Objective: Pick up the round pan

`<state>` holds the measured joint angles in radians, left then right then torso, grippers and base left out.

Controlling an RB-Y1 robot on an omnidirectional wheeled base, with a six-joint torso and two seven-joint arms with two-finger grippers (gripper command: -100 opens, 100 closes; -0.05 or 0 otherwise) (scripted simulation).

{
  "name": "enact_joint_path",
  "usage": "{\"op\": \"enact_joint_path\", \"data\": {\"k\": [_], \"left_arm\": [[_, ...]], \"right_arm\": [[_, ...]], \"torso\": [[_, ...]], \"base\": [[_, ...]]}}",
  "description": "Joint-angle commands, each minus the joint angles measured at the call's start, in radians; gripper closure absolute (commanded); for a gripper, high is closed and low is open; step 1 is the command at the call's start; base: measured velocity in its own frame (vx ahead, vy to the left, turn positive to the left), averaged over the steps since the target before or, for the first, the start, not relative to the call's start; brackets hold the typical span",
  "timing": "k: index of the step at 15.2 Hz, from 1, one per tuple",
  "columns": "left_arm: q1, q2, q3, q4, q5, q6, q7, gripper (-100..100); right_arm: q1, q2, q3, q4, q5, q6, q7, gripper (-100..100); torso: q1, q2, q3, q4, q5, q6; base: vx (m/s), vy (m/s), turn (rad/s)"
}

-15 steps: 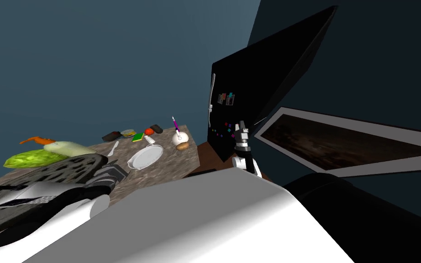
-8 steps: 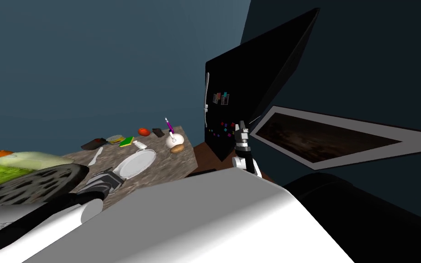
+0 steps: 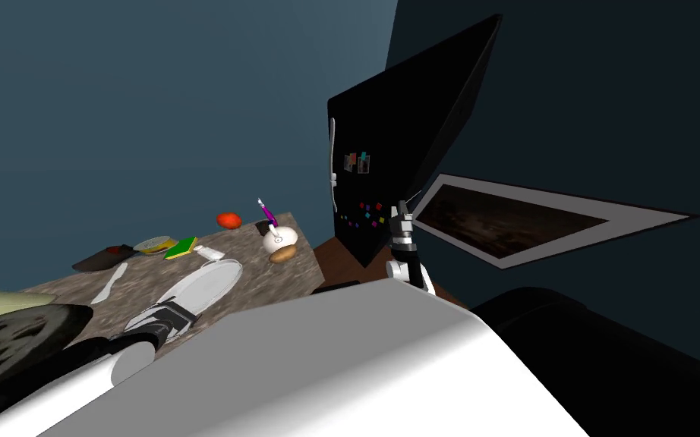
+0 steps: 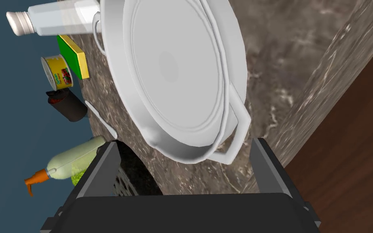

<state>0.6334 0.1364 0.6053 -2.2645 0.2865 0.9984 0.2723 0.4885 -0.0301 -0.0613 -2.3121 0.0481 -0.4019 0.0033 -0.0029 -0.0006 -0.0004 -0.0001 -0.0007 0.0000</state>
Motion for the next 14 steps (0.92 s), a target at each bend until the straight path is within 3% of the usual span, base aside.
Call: {"op": "enact_joint_path", "data": {"k": [1, 7, 8, 12, 13, 14], "left_arm": [[0.003, -0.015, 0.018, -0.005, 0.005, 0.047, 0.009, -100], [0.008, -0.062, 0.055, -0.009, 0.018, 0.128, 0.025, -100], [0.008, -0.05, 0.048, -0.012, 0.016, 0.113, 0.022, -100], [-0.018, -0.049, 0.035, 0.06, -0.001, 0.068, 0.014, -100], [-0.011, -0.049, 0.04, 0.042, 0.005, 0.083, 0.016, -100], [-0.013, -0.049, 0.039, 0.046, 0.004, 0.079, 0.016, 100]], "right_arm": [[0.0, 0.0, 0.0, 0.0, 0.0, 0.0, 0.0, 0], [0.0, 0.0, 0.0, 0.0, 0.0, 0.0, 0.0, 0], [0.0, 0.0, 0.0, 0.0, 0.0, 0.0, 0.0, 0], [0.0, 0.0, 0.0, 0.0, 0.0, 0.0, 0.0, 0], [0.0, 0.0, 0.0, 0.0, 0.0, 0.0, 0.0, 0], [0.0, 0.0, 0.0, 0.0, 0.0, 0.0, 0.0, 0]], "torso": [[0.0, 0.0, 0.0, 0.0, 0.0, 0.0], [0.001, 0.0, 0.0, 0.0, 0.0, 0.0], [0.001, 0.0, 0.0, 0.0, 0.0, 0.0], [0.004, 0.001, 0.001, 0.0, 0.001, 0.0], [0.004, 0.002, 0.001, 0.0, 0.001, 0.0], [0.003, 0.002, 0.001, 0.0, 0.001, 0.0]], "base": [[0.041, -0.027, -0.118], [0.035, -0.018, -0.115], [0.019, -0.009, -0.035], [0.018, 0.021, 0.004], [-0.005, 0.001, -0.008], [0.0, 0.0, 0.0]]}}
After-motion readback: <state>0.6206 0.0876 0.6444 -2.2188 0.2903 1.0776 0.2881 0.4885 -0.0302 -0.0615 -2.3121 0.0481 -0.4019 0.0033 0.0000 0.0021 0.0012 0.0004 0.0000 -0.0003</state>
